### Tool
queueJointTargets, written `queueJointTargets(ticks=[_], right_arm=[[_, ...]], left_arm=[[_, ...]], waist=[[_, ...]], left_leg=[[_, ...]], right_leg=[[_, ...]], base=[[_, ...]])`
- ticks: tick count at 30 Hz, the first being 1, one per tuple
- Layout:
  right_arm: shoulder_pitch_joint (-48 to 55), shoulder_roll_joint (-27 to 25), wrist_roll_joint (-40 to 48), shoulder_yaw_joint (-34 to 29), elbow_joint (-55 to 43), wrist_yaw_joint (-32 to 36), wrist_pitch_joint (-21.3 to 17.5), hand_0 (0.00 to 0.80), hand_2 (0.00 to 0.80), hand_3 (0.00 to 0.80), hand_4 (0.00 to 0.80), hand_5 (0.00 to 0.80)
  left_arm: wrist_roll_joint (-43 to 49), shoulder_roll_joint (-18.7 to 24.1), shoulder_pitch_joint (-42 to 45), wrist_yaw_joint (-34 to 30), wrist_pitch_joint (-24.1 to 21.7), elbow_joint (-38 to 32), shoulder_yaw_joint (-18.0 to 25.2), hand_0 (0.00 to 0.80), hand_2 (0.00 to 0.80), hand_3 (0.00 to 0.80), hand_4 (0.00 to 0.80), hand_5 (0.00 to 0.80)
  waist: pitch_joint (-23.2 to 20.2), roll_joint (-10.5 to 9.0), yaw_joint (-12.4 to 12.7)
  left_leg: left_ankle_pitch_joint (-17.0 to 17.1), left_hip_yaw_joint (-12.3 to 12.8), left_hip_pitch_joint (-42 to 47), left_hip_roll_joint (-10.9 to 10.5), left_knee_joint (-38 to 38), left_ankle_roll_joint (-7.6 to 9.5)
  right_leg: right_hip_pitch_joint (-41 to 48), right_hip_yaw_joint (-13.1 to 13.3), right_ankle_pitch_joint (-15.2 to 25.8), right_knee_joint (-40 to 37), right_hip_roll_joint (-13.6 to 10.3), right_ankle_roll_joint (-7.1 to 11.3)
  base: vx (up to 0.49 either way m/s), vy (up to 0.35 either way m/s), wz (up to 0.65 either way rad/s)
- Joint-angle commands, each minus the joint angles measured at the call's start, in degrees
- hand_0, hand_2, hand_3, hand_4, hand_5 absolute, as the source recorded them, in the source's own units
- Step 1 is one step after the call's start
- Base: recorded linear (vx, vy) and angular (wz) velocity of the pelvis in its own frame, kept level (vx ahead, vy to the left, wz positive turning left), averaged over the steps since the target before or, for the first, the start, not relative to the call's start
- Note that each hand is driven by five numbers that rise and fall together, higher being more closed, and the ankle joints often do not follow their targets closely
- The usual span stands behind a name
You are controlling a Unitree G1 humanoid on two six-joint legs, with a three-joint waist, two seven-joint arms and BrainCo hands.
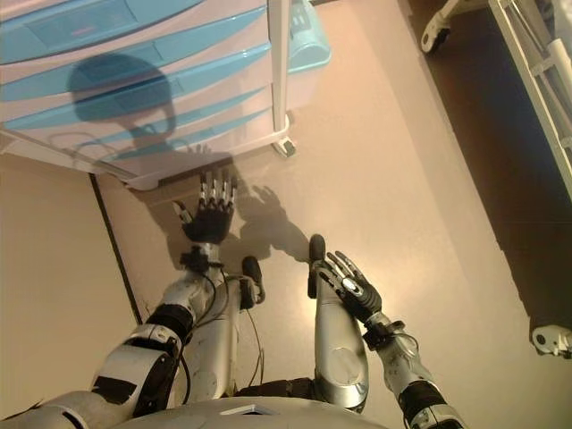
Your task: Open the drawer and pick up the medicine
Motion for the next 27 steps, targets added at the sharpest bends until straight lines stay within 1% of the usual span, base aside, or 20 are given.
queueJointTargets(ticks=[1, 3, 6, 10, 13, 22, 27], right_arm=[[3.53, -1.14, -0.42, 4.24, -2.01, 3.47, 0.97, 0.0, 0.0, 0.0, 0.0, 0.0], [3.57, -1.32, -0.06, 4.81, -2.05, 3.98, 0.88, 0.0, 0.0, 0.0, 0.0, 0.0], [3.7, -1.74, 0.5, 5.78, -2.07, 4.42, 0.25, 0.0, 0.0, 0.0, 0.0, 0.0], [3.92, -2.26, 1.48, 6.61, -2.37, 4.99, -0.26, 0.0, 0.0, 0.0, 0.0, 0.0], [4.35, -2.58, 2.08, 7.08, -2.17, 5.51, -0.92, 0.0, 0.0, 0.0, 0.0, 0.0], [4.76, -3.16, 2.99, 7.32, -2.23, 6.03, -1.95, 0.0, 0.0, 0.0, 0.0, 0.0], [4.77, -3.2, 3.03, 7.48, -3.06, 5.15, -2.15, 0.0, 0.0, 0.0, 0.0, 0.0]], left_arm=[[-4.85, 2.55, -4.25, -1.61, 2.59, -0.49, 3.24, 0.0, 0.0, 0.0, 0.0, 0.0], [-6.35, 4.3, -7.23, -1.07, 2.53, 0.28, 3.85, 0.0, 0.0, 0.0, 0.0, 0.0], [-7.22, 6.5, -10.7, 0.4, 1.03, 0.97, 4.18, 0.0, 0.0, 0.0, 0.0, 0.0], [-9.6, 8.99, -14.03, 1.57, -0.21, 2.23, 4.52, 0.0, 0.0, 0.0, 0.0, 0.0], [-10.24, 10.61, -15.84, 1.22, -1.27, 3.47, 5.09, 0.0, 0.0, 0.0, 0.0, 0.0], [-10.24, 13.53, -18.75, 4.65, -2.58, 4.9, 5.72, 0.0, 0.0, 0.0, 0.0, 0.0], [-10.24, 13.95, -19.07, 4.21, -2.66, 5.76, 6.98, 0.0, 0.0, 0.0, 0.0, 0.0]], waist=[[-1.4, 0.99, -0.85], [-1.39, 0.59, -1.3], [-1.39, 0.14, -1.74], [-1.38, -0.3, -2.2], [-1.38, -0.42, -2.57], [-1.38, -0.44, -3.07], [-1.38, -0.2, -3.12]], left_leg=[[0.29, 0.21, 0.03, -0.88, -7.21, -1.36], [-0.06, 0.5, -0.62, -0.51, -6.82, -1.27], [-0.53, 0.96, -1.16, -0.15, -6.5, -1.18], [-0.92, 1.29, -1.88, 0.02, -6.34, -1.18], [-1.22, 1.52, -2.22, 0.0, -6.38, -1.1], [-1.59, 1.61, -2.58, -0.3, -6.82, -0.91], [-1.6, 1.56, -2.53, -0.69, -7.31, -0.77]], right_leg=[[-1.64, 0.46, -7.33, 8.1, 1.31, 0.07], [-2.37, 0.7, -7.22, 8.28, 1.58, 0.09], [-2.99, 0.89, -7.09, 8.24, 1.83, 0.11], [-3.53, 1.0, -6.85, 7.65, 2.1, 0.05], [-4.03, 1.08, -6.71, 7.35, 2.25, 0.0], [-4.58, 1.13, -6.13, 6.32, 2.41, -0.05], [-4.5, 1.13, -5.92, 5.45, 2.42, -0.14]], base=[[-0.002, 0.027, -0.05], [-0.004, 0.012, -0.05], [-0.002, 0.005, -0.03], [-0.008, 0.008, -0.05], [-0.003, 0.013, -0.05], [0.003, 0.001, -0.01], [0.0, 0.0, 0.0]])
